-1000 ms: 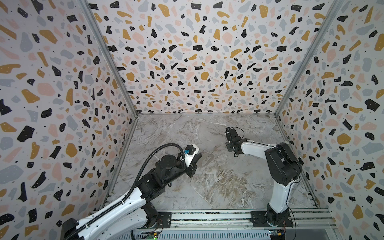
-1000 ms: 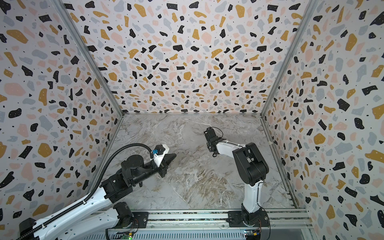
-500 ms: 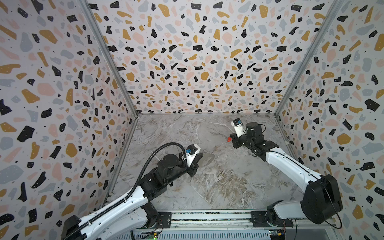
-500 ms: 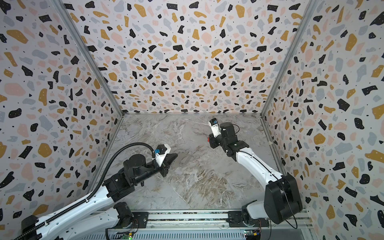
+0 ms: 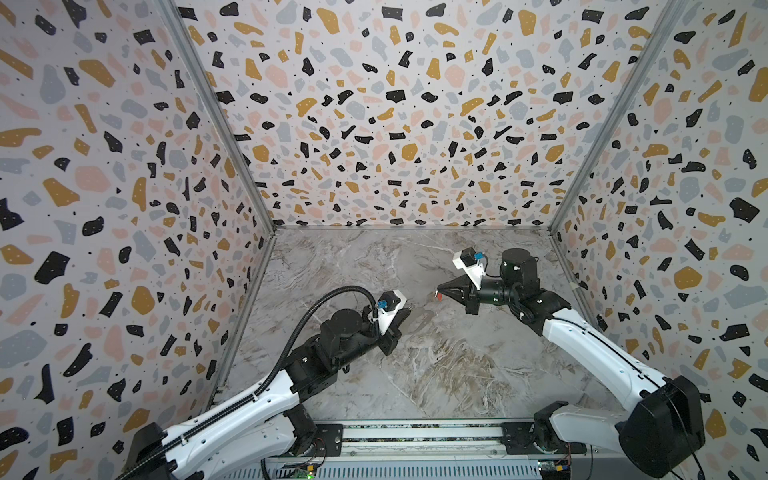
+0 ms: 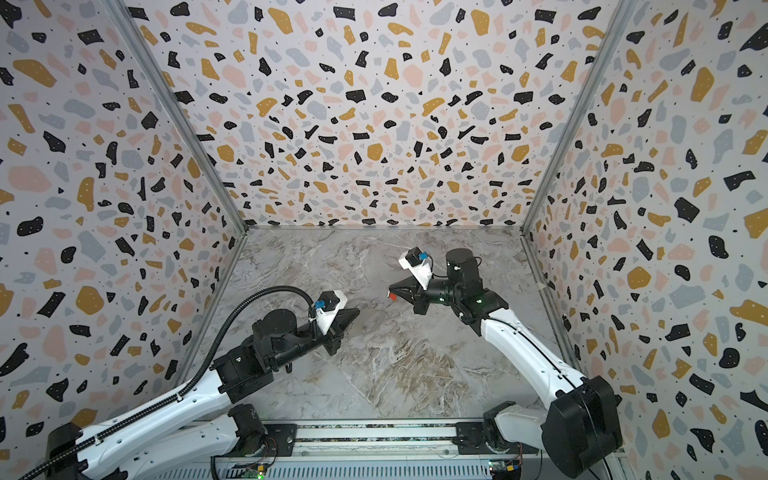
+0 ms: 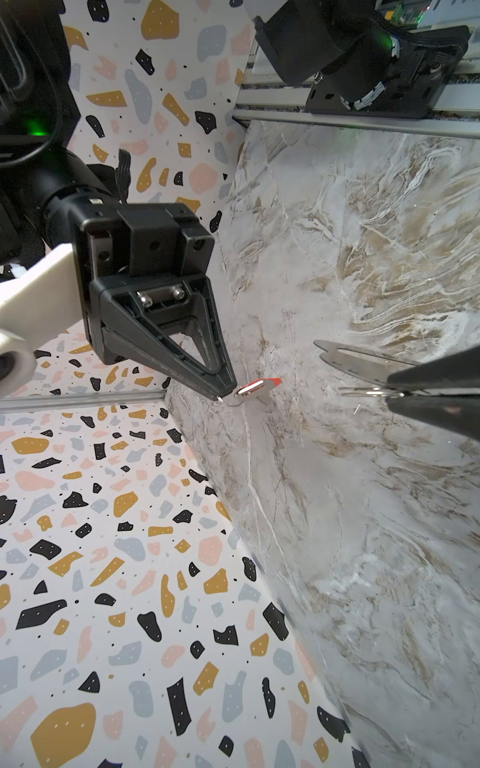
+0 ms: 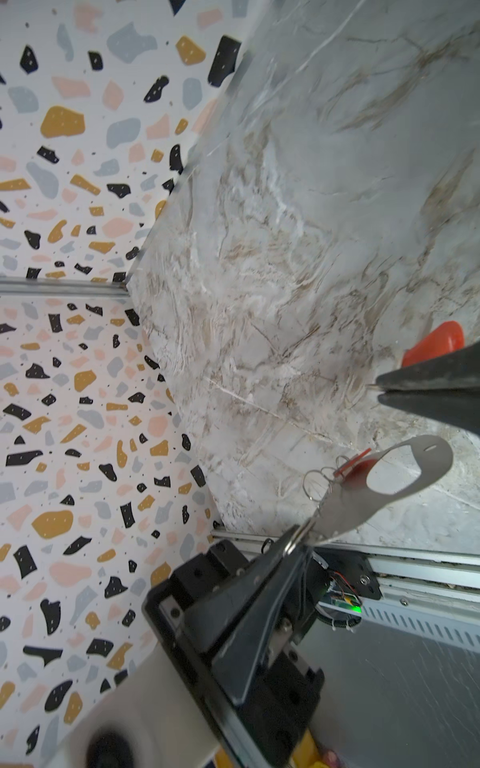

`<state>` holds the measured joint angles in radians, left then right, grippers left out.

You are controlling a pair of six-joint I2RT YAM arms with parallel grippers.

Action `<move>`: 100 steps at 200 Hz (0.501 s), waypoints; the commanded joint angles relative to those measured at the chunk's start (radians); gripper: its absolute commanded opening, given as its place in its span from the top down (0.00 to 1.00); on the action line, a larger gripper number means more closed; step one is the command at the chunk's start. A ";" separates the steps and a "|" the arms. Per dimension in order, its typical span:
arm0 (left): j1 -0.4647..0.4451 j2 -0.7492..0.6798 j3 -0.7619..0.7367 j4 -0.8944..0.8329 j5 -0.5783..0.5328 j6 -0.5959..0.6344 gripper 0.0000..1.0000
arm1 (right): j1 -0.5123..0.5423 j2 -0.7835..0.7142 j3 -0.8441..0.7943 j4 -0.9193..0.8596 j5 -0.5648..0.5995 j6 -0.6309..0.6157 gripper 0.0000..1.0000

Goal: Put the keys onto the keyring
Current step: 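Carry the red-tag key with the right gripper toward the left gripper's ring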

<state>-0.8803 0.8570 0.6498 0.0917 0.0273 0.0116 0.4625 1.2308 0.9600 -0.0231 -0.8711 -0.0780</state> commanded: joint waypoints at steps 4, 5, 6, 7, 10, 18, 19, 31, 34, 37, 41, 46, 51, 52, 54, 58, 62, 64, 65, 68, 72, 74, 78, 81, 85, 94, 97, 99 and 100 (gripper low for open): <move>-0.011 0.006 0.030 0.067 -0.004 0.028 1.00 | 0.015 -0.027 0.002 0.009 -0.091 -0.049 1.00; -0.012 0.006 0.030 0.067 -0.004 0.028 1.00 | 0.016 -0.028 0.004 0.008 -0.092 -0.051 1.00; -0.013 0.006 0.031 0.066 -0.005 0.028 1.00 | 0.015 -0.028 0.003 0.006 -0.094 -0.052 1.00; -0.013 0.005 0.032 0.066 -0.005 0.029 1.00 | 0.016 -0.028 0.004 0.005 -0.095 -0.055 1.00; -0.014 0.009 0.035 0.064 -0.007 0.030 1.00 | 0.016 -0.028 0.007 0.001 -0.099 -0.061 1.00; -0.017 0.014 0.041 0.059 -0.008 0.033 1.00 | 0.019 -0.027 0.012 -0.008 -0.106 -0.074 1.00; -0.018 0.015 0.042 0.058 -0.008 0.034 1.00 | 0.019 -0.028 0.012 -0.009 -0.104 -0.075 1.00; -0.021 0.024 0.051 0.048 0.016 0.042 1.00 | 0.021 -0.025 0.020 -0.027 -0.102 -0.096 1.00; -0.021 0.027 0.053 0.045 0.028 0.045 1.00 | 0.021 -0.025 0.022 -0.033 -0.107 -0.105 1.00; -0.022 0.029 0.057 0.040 0.038 0.049 1.00 | 0.020 -0.024 0.024 -0.038 -0.111 -0.114 1.00; -0.023 0.032 0.061 0.037 0.051 0.053 1.00 | 0.021 -0.025 0.026 -0.042 -0.113 -0.121 1.00; -0.023 0.035 0.066 0.032 0.065 0.056 1.00 | 0.022 -0.025 0.029 -0.048 -0.115 -0.129 1.00; -0.026 0.036 0.071 0.027 0.079 0.060 1.00 | 0.021 -0.025 0.032 -0.054 -0.119 -0.139 1.00; -0.026 0.037 0.072 0.027 0.082 0.060 1.00 | 0.022 -0.025 0.033 -0.056 -0.119 -0.140 1.00; -0.026 0.036 0.074 0.025 0.087 0.061 1.00 | 0.022 -0.025 0.034 -0.060 -0.123 -0.144 1.00; -0.025 0.037 0.078 0.023 0.096 0.064 1.00 | 0.022 -0.028 0.034 -0.064 -0.130 -0.154 1.00; -0.027 0.038 0.080 0.021 0.102 0.066 1.00 | 0.022 -0.028 0.035 -0.066 -0.137 -0.161 1.00; -0.027 0.039 0.081 0.020 0.103 0.067 1.00 | 0.022 -0.029 0.034 -0.066 -0.141 -0.164 1.00; -0.028 0.038 0.082 0.019 0.103 0.068 1.00 | 0.022 -0.030 0.034 -0.067 -0.142 -0.164 1.00; -0.028 0.038 0.084 0.019 0.102 0.067 1.00 | 0.022 -0.033 0.034 -0.066 -0.146 -0.167 1.00; -0.028 0.038 0.086 0.017 0.100 0.067 1.00 | 0.022 -0.035 0.034 -0.067 -0.154 -0.170 1.00; -0.027 0.039 0.088 0.016 0.100 0.067 1.00 | 0.022 -0.036 0.032 -0.068 -0.157 -0.172 1.00; -0.027 0.038 0.090 0.015 0.100 0.067 1.00 | 0.022 -0.037 0.031 -0.070 -0.165 -0.176 1.00; -0.028 0.039 0.092 0.013 0.100 0.068 1.00 | 0.023 -0.038 0.031 -0.072 -0.170 -0.179 1.00; -0.028 0.042 0.095 0.009 0.102 0.069 1.00 | 0.023 -0.040 0.031 -0.074 -0.175 -0.184 1.00; -0.028 0.049 0.102 -0.001 0.107 0.071 1.00 | 0.028 -0.045 0.029 -0.077 -0.182 -0.189 1.00; -0.028 0.051 0.106 -0.005 0.109 0.071 1.00 | 0.028 -0.047 0.029 -0.078 -0.185 -0.190 1.00; -0.029 0.053 0.108 -0.007 0.108 0.072 1.00 | 0.029 -0.048 0.029 -0.078 -0.187 -0.192 1.00; -0.029 0.054 0.109 -0.009 0.109 0.072 1.00 | 0.029 -0.048 0.029 -0.078 -0.188 -0.193 1.00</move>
<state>-0.9043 0.9039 0.7082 0.0685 0.1055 0.0639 0.4824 1.2266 0.9604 -0.0746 -1.0016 -0.2256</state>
